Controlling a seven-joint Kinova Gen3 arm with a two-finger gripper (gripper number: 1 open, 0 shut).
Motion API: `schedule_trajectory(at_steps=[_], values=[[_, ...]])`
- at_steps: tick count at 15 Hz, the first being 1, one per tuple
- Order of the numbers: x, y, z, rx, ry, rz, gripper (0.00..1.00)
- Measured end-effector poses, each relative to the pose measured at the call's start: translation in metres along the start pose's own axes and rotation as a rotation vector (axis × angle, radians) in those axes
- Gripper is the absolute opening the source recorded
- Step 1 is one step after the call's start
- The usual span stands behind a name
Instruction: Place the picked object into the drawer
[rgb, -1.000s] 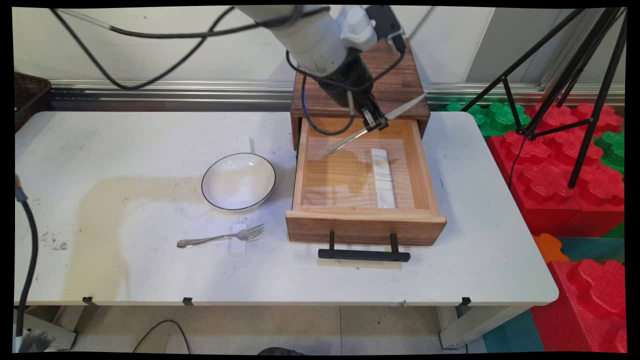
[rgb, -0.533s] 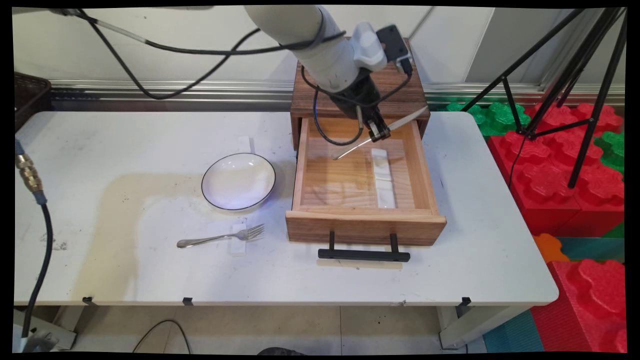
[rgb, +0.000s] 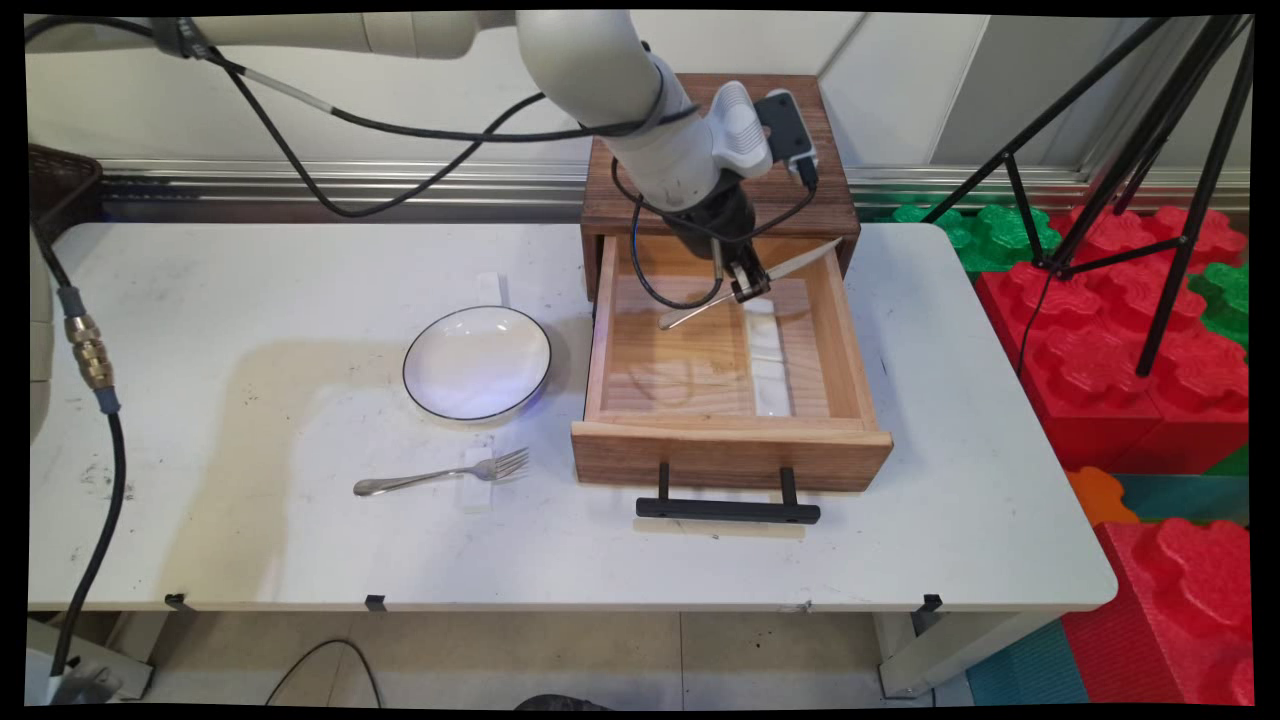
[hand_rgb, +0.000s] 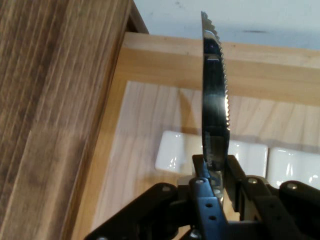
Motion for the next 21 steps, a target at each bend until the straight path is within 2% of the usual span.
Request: schedule_trajectory(at_steps=[11, 21], values=[[-0.017, -0.002, 0.024, -0.002, -0.045, 0.027, 0.0], [-0.021, -0.002, 0.04, -0.031, -0.063, 0.045, 0.0]])
